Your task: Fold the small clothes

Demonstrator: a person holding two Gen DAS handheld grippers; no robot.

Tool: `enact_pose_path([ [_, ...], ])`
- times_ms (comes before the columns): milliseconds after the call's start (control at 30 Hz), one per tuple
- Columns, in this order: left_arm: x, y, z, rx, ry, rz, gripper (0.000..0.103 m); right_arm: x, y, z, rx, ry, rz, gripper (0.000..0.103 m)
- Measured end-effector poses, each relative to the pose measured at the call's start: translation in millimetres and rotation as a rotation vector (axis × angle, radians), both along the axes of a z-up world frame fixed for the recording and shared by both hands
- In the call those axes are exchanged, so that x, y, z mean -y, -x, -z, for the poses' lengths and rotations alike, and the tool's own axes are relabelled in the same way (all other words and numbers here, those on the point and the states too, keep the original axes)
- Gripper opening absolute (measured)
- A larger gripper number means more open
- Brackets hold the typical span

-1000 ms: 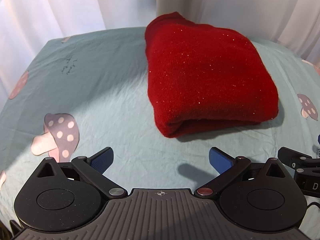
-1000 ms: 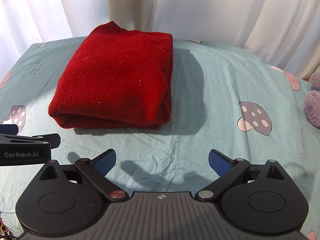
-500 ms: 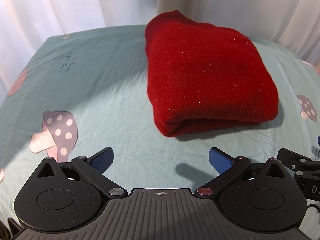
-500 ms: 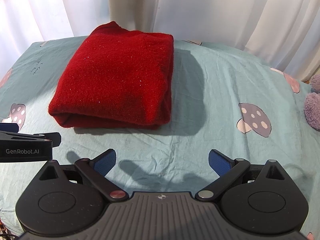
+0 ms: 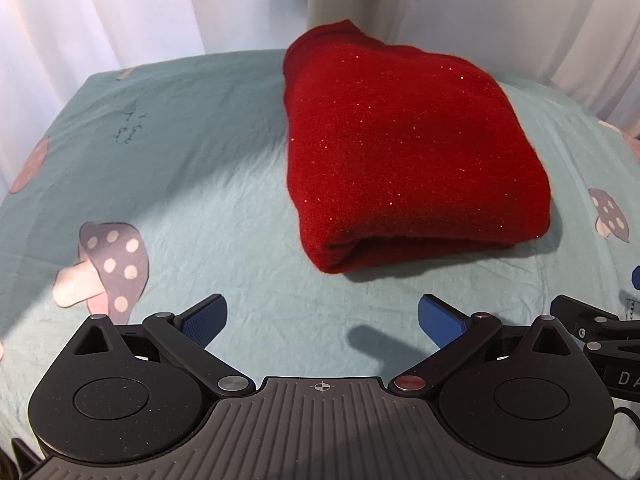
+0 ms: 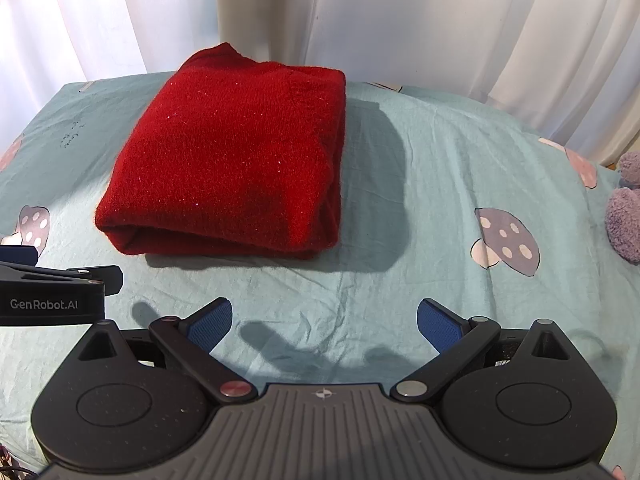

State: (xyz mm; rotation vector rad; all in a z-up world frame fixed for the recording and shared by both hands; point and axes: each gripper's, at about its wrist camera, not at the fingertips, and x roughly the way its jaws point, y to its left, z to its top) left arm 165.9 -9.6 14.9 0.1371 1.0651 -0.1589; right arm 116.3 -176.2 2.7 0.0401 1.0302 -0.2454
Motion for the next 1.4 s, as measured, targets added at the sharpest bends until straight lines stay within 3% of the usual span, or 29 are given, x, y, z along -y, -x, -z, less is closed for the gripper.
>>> enact_pose_path([
  [1400, 11.0, 1.3, -0.6, 0.016, -0.054, 0.058, 0.103, 1.8, -6.6, -1.1, -0.002, 0.024, -0.019, 0.099],
])
